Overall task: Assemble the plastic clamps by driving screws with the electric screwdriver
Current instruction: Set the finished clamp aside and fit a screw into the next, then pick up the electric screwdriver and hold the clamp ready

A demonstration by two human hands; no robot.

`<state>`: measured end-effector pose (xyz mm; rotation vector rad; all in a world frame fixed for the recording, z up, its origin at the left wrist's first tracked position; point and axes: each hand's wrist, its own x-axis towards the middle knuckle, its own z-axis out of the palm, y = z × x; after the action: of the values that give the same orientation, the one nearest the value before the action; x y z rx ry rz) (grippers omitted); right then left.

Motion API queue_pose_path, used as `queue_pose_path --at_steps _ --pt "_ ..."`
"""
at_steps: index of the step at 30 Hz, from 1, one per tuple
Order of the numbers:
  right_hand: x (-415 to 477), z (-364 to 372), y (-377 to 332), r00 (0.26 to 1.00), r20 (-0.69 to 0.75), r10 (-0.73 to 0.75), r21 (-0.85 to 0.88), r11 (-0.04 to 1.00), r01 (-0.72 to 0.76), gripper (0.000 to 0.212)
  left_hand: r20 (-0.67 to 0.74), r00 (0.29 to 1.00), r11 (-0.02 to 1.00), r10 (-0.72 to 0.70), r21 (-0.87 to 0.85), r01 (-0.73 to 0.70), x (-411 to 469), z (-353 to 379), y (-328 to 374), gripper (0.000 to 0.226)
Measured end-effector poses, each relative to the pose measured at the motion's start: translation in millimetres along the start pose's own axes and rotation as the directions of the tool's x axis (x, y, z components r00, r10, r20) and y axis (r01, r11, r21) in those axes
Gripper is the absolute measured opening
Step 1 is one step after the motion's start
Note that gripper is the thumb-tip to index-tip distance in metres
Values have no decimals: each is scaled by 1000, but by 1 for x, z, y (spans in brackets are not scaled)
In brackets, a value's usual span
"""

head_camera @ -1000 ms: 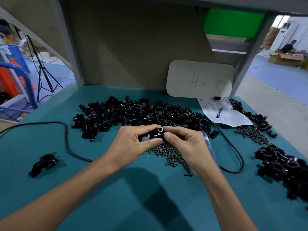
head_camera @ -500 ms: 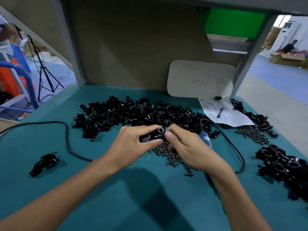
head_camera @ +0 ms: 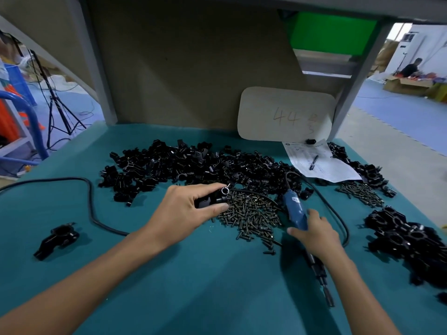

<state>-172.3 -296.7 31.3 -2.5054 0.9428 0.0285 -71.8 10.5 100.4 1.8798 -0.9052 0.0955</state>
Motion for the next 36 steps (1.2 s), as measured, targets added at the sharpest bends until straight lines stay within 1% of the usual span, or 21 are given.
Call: queue_pose_path --at_steps 1,2,3,4,5,6,7,8,9,10,11,13,16,18,24,26,28,30,33,34,36 --pt "0 -2 4 1000 11 6 155 988 -8 61 5 1000 1000 1 -1 -1 0 1 2 41" --pt "-1 -6 5 999 33 16 378 925 -28 52 11 1000 1000 0 -4 0 0 1 3 41" --pt "-2 -11 6 998 61 26 604 795 -58 45 10 1000 1000 1 -7 -1 0 1 5 41" --pt "-4 -17 5 995 90 36 784 613 -93 38 7 1000 1000 1 -6 -1 0 1 5 41" --pt "-7 -24 0 993 105 47 905 409 -115 32 8 1000 1000 2 0 -2 0 1 5 42" --pt "-10 -30 -7 992 116 50 972 199 -124 29 12 1000 1000 3 7 -3 1 2 6 42" --pt "-14 -37 -16 992 124 26 992 -10 -123 32 14 1000 1000 5 12 -5 2 3 7 43" --pt "-18 -42 -27 993 119 -11 972 -205 -119 37 13 1000 1000 9 11 -9 2 4 8 43" --pt "-23 -46 -39 994 105 -29 924 -366 -108 39 11 1000 1000 14 5 -14 3 5 9 42" --pt "-27 -50 -52 996 92 -16 867 -490 -88 41 8 1000 1000 21 -2 -21 3 7 11 41" --pt "-31 -54 -64 996 90 18 811 -581 -62 43 6 1000 1000 31 -5 -31 2 8 12 41" --pt "-37 -60 -83 990 100 96 710 -704 -4 49 3 999 999 49 4 -49 2 10 14 41" --pt "-40 -67 -99 973 117 197 630 -773 80 54 -6 999 999 53 3 -53 1 11 14 40" --pt "-41 -67 -104 963 140 229 622 -777 95 51 -6 998 998 55 -5 -55 1 12 14 40" --pt "-43 -57 -107 954 151 260 670 -737 95 50 1 998 997 63 45 -63 -1 9 12 42" --pt "-44 -55 -109 953 127 276 674 -729 121 50 7 997 994 78 76 -79 -2 9 11 42" --pt "-44 -52 -111 947 82 310 701 -694 166 49 14 998 994 63 83 -64 -2 9 9 42" --pt "-46 -49 -112 946 39 322 713 -672 199 48 22 999 997 37 72 -39 -4 10 8 44" --pt "-45 -48 -114 947 -7 321 728 -647 225 45 63 998 1000 -24 -5 24 -5 9 3 49" --pt "-44 -48 -114 944 -4 329 741 -633 224 44 75 997 999 -36 -24 38 -5 9 1 48" --pt "-40 -46 -114 925 35 377 778 -592 212 44 66 998 1000 -15 -6 15 -4 10 -3 45"
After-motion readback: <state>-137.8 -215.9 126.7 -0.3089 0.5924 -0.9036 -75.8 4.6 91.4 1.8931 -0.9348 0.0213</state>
